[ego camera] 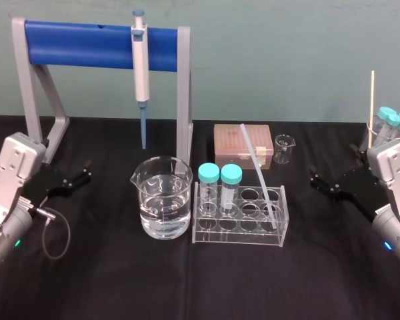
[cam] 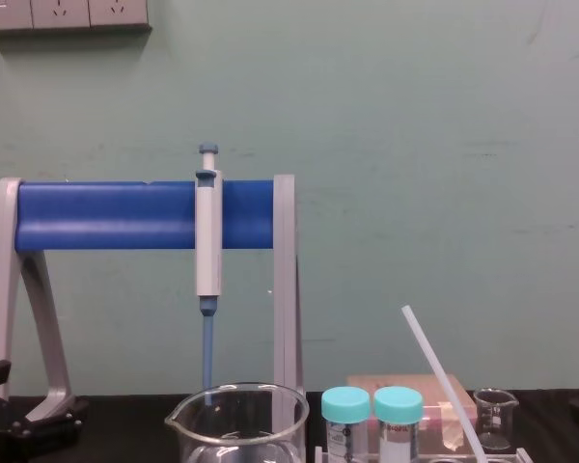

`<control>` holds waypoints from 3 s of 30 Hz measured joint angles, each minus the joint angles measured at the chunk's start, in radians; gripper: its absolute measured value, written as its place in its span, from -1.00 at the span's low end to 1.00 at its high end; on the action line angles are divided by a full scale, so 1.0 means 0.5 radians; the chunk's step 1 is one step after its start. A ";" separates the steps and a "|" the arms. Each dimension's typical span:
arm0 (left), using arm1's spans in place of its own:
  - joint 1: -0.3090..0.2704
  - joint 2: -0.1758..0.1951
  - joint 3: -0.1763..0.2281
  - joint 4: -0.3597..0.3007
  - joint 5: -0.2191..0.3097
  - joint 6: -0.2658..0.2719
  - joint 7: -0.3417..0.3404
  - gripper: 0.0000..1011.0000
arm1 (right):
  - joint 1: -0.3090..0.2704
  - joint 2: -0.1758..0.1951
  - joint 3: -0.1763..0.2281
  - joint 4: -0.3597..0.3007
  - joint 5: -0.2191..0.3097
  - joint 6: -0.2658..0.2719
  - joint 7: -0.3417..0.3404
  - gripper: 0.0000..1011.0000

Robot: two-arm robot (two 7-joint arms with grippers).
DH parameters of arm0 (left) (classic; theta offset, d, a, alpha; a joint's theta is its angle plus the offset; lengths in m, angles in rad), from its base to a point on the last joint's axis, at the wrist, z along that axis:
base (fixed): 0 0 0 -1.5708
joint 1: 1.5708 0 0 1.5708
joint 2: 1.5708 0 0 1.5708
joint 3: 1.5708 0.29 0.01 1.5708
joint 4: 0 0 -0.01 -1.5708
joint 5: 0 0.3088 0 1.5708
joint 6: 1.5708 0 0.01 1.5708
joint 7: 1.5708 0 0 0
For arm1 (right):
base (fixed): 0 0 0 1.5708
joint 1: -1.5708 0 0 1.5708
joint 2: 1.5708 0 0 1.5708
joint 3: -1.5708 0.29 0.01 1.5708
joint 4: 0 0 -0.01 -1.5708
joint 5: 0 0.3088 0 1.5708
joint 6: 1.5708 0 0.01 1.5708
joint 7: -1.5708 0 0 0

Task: Pick up the stirring rod with one hand, then place it down.

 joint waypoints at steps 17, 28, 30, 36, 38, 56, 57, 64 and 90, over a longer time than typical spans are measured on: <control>0.000 0.000 0.000 0.000 0.000 0.000 0.000 0.98 | 0.000 0.000 0.000 0.000 0.000 0.000 0.000 0.98; 0.000 0.000 0.000 0.000 0.000 0.000 0.000 0.98 | 0.000 0.000 0.000 0.000 0.000 0.000 0.000 0.98; 0.000 0.000 0.000 0.000 0.000 0.000 0.000 0.98 | 0.000 0.000 0.000 0.000 0.000 0.000 0.000 0.98; 0.000 0.000 0.000 0.000 0.000 0.000 0.000 0.98 | 0.000 0.000 0.000 0.000 0.000 0.000 0.000 0.98; 0.000 0.000 0.000 0.000 0.000 0.000 0.000 0.98 | 0.000 0.000 0.000 0.000 0.000 0.000 0.000 0.98; 0.000 0.000 0.000 0.000 0.000 0.000 0.000 0.98 | 0.000 0.000 0.000 0.000 0.000 0.000 0.000 0.98; 0.000 0.000 0.000 0.000 0.000 0.000 0.000 0.98 | 0.000 0.000 0.000 0.000 0.000 0.000 0.000 0.98; 0.000 0.000 0.000 0.000 0.000 0.000 0.000 0.98 | 0.000 0.000 0.000 0.000 0.000 0.000 0.000 0.98; 0.000 0.000 0.000 0.000 0.000 0.000 0.000 0.98 | -0.068 -0.103 0.225 -0.417 0.517 0.247 0.438 0.98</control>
